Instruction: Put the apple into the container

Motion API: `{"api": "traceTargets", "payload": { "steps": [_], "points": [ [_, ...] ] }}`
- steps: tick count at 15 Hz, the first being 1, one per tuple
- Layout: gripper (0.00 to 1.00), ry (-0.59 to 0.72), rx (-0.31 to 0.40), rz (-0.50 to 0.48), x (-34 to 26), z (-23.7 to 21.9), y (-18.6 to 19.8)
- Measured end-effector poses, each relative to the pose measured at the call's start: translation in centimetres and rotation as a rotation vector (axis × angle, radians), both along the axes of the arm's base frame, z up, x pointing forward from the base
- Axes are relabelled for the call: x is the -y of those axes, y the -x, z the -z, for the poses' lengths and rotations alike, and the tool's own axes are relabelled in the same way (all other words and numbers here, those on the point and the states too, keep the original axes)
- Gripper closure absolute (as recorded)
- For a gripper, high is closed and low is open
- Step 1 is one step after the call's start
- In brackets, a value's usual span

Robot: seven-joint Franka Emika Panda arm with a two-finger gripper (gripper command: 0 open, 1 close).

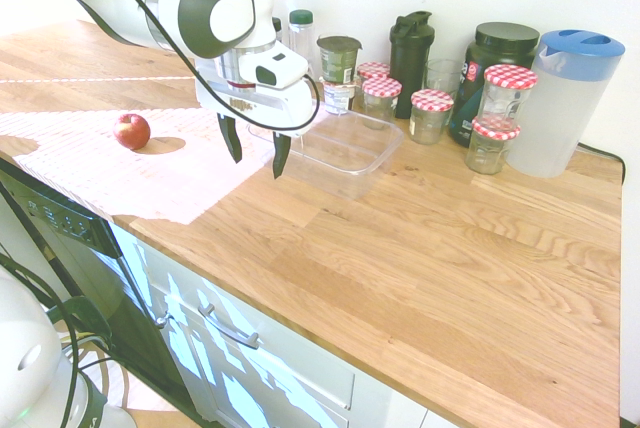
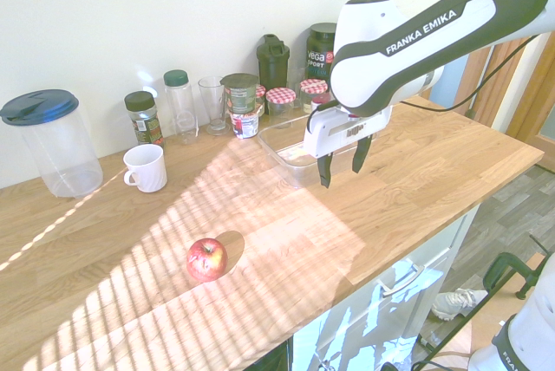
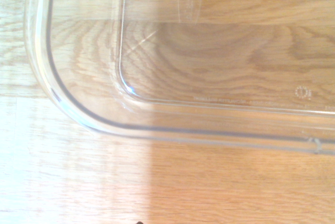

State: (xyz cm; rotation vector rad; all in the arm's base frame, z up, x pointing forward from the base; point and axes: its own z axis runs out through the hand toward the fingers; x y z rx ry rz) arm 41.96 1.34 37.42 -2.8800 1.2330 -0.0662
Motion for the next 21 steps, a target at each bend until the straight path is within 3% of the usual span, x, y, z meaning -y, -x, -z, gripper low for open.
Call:
{"api": "traceTargets", "payload": {
  "steps": [4, 9, 14, 17, 21],
  "points": [
    [0.00, -0.025, 0.062, -0.006, -1.3, -2.0, -0.6],
    [0.00, -0.073, 0.123, -0.184, -14.3, -8.5, 0.2],
    [0.00, -0.017, 0.060, -0.406, -26.1, -4.7, 2.8],
    [0.00, -0.006, 0.037, -0.470, -29.5, -3.4, 3.4],
    [0.00, 0.035, 0.081, -0.532, -32.0, -2.8, 3.8]
  ]
}}
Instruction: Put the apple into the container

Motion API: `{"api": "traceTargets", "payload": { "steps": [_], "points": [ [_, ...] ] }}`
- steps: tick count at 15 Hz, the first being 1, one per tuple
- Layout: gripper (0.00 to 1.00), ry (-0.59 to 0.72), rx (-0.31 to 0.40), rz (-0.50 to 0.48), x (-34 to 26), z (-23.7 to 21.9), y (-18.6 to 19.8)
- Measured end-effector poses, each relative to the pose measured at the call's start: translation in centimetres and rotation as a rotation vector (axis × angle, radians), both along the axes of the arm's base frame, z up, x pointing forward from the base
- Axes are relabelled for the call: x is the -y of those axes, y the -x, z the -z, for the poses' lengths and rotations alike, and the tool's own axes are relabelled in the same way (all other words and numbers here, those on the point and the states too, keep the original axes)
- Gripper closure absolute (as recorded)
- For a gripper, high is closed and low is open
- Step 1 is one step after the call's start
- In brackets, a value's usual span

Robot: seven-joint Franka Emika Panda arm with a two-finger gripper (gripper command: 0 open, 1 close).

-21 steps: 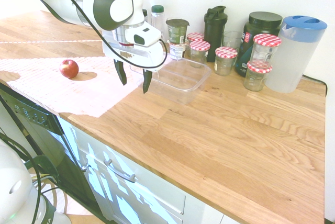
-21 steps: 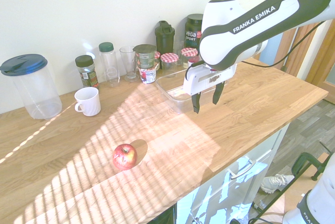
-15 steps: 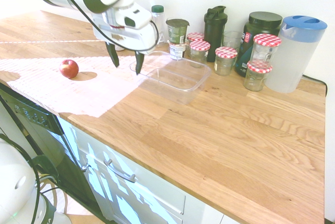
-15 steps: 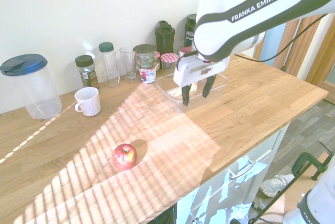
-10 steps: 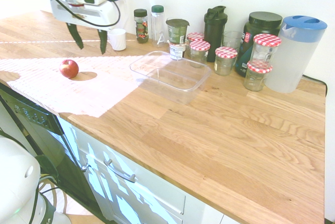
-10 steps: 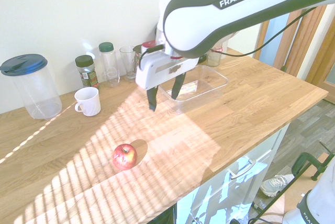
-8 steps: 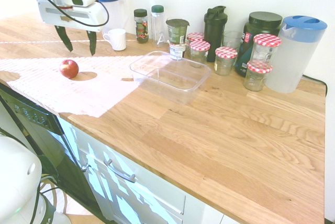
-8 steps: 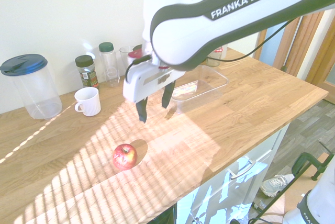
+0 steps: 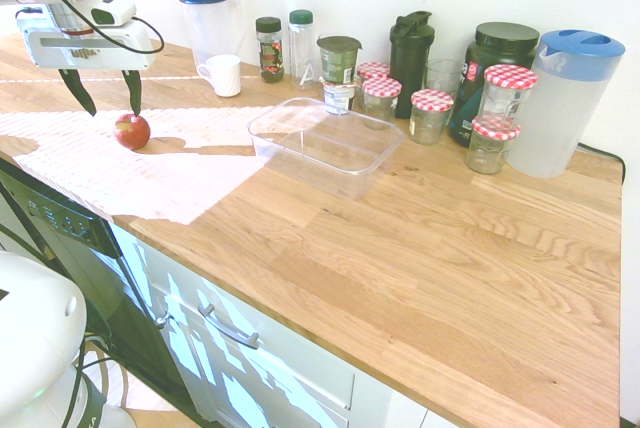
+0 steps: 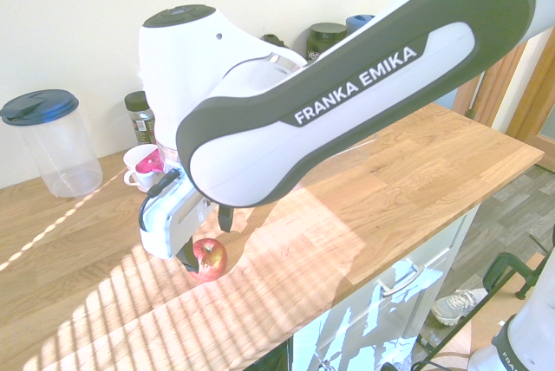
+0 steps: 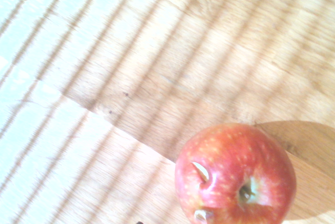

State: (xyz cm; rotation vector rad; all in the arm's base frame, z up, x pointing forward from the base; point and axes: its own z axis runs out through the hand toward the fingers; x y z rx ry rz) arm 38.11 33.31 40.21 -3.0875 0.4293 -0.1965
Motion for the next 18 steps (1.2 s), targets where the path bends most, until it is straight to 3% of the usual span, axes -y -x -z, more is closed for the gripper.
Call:
{"api": "traceTargets", "payload": {
  "steps": [3, 4, 18],
  "points": [
    [0.00, 0.033, 0.035, -0.015, -0.9, 2.7, -0.7],
    [1.00, 0.040, 0.032, -0.018, -1.1, 3.6, -1.0],
    [1.00, 0.053, 0.022, -0.012, -1.1, 4.7, -2.1]
  ]
}}
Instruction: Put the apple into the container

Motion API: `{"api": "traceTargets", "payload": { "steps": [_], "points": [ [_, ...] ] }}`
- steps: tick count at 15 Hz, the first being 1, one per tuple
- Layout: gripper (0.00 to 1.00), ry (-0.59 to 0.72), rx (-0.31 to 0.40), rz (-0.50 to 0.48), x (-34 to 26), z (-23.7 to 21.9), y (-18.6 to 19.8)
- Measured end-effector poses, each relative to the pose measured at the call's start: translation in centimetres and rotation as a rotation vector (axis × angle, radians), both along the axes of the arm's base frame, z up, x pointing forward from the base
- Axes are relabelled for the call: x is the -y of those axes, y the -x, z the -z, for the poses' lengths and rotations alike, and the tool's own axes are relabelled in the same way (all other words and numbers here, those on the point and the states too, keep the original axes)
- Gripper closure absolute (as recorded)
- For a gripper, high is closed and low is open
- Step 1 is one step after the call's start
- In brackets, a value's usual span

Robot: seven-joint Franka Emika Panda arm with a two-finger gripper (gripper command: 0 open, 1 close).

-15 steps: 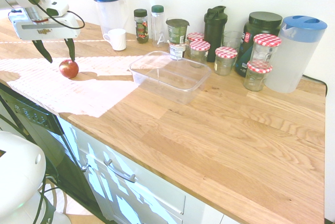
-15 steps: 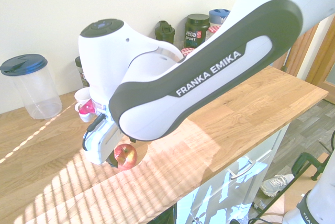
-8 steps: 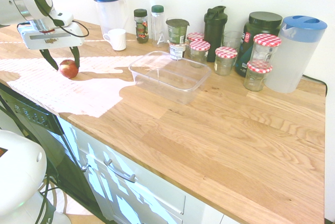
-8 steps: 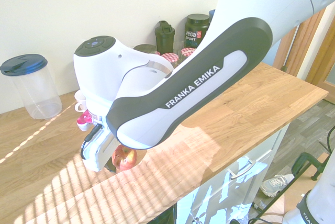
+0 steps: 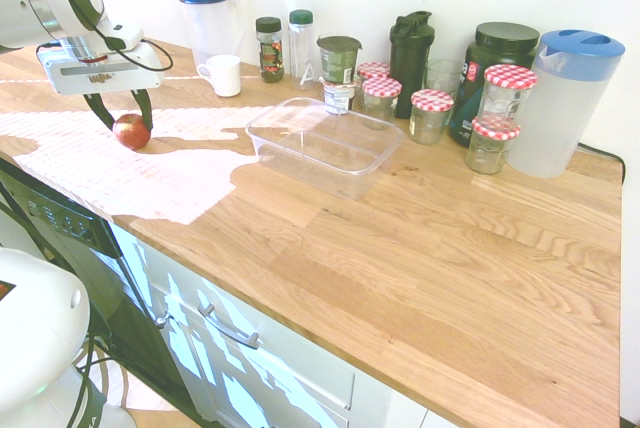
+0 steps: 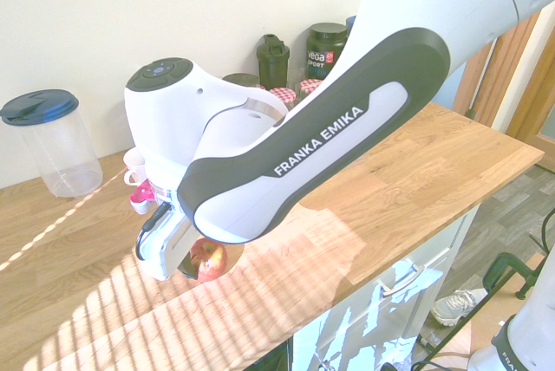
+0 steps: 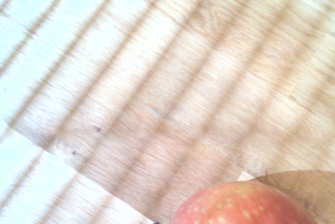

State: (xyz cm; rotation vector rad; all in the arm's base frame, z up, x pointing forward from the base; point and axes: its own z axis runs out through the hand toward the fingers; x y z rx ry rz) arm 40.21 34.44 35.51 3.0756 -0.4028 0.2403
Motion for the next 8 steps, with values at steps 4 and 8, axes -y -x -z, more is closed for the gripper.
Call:
{"api": "traceTargets", "payload": {
  "steps": [4, 8],
  "points": [
    [1.00, -0.041, -0.010, 0.055, 0.7, -3.0, -2.1],
    [1.00, -0.040, 0.009, 0.287, 10.1, -11.3, -11.2]
  ]
}}
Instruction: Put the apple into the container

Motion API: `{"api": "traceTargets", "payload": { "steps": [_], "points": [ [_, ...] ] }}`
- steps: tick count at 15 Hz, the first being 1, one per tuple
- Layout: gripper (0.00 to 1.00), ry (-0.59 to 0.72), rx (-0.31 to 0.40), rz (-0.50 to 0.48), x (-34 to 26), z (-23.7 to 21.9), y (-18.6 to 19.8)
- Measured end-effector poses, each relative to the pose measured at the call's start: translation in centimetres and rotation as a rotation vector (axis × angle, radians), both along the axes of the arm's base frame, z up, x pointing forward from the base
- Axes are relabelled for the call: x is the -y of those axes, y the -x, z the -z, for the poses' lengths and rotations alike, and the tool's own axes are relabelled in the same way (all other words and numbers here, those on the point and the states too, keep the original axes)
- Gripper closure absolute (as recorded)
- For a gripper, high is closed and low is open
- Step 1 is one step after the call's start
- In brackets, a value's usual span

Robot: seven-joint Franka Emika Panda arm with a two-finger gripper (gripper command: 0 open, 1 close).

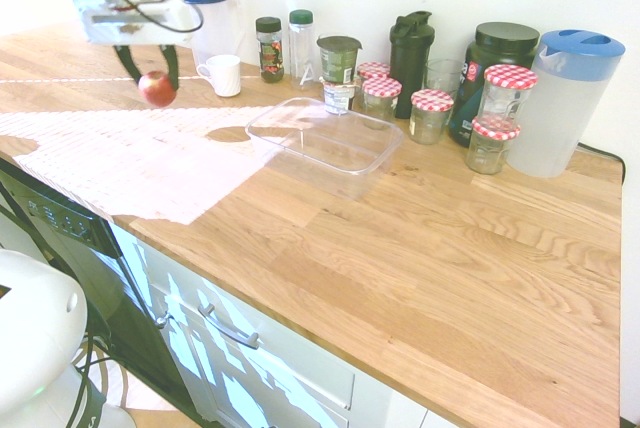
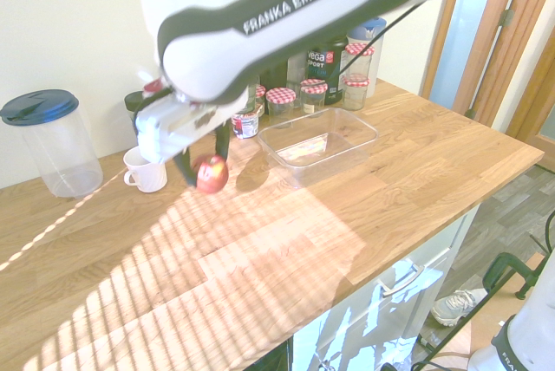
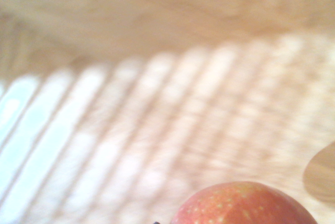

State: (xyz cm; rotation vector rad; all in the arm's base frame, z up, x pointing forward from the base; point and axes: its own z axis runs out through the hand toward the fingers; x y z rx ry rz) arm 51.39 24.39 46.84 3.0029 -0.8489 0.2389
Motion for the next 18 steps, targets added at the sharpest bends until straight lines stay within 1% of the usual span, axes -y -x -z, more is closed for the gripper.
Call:
{"api": "traceTargets", "payload": {
  "steps": [1, 3, 5, 6, 9, 13, 15, 18],
  "points": [
    [1.00, -0.001, 0.003, 0.069, 3.6, -0.5, -1.9],
    [1.00, -0.002, -0.012, 0.189, 11.1, 0.3, -4.6],
    [1.00, -0.014, -0.032, 0.273, 17.6, 1.4, -6.2],
    [1.00, -0.023, -0.038, 0.298, 20.2, 1.6, -6.5],
    [1.00, -0.032, -0.050, 0.343, 25.8, 1.8, -6.6],
    [1.00, -0.022, -0.109, 0.356, 30.0, 3.7, -5.3],
    [1.00, -0.024, -0.120, 0.340, 30.1, 5.6, -4.7],
    [1.00, -0.030, -0.081, 0.304, 28.4, 7.8, -4.7]
  ]
}}
